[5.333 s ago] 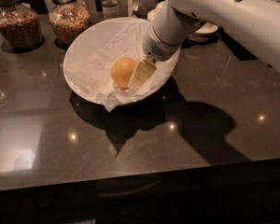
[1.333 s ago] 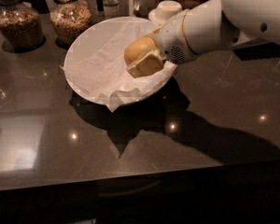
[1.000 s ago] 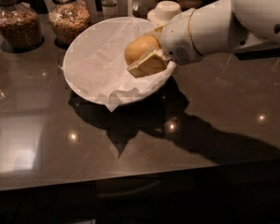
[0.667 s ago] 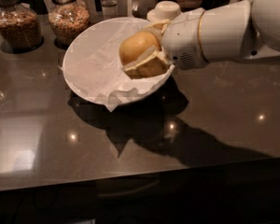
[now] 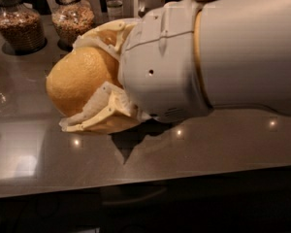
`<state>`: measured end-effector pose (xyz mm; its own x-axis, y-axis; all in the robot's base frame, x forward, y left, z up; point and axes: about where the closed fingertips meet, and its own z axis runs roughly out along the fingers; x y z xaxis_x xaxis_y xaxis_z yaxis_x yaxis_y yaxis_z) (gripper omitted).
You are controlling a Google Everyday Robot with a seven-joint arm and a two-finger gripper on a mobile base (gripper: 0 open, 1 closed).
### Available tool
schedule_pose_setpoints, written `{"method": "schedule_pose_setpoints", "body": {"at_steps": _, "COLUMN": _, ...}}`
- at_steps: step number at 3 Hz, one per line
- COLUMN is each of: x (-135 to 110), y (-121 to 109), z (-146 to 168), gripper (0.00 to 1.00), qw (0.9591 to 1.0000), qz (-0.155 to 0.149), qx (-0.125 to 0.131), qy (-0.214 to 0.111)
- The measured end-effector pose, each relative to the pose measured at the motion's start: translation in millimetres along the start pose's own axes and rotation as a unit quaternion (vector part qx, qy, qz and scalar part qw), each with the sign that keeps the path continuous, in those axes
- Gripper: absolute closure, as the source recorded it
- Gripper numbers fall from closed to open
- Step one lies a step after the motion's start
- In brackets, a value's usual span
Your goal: Pick orange from white bowl
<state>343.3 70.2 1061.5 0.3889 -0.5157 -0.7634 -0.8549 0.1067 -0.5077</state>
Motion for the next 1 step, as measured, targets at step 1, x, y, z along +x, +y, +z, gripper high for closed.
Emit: {"method": "schedule_pose_setpoints", "body": {"at_steps": 1, "x": 0.0, "y": 0.0, "z": 0.0, "gripper": 1.0, "qw": 1.0, "qz": 0.0, "qx": 0.0, "qy": 0.0}}
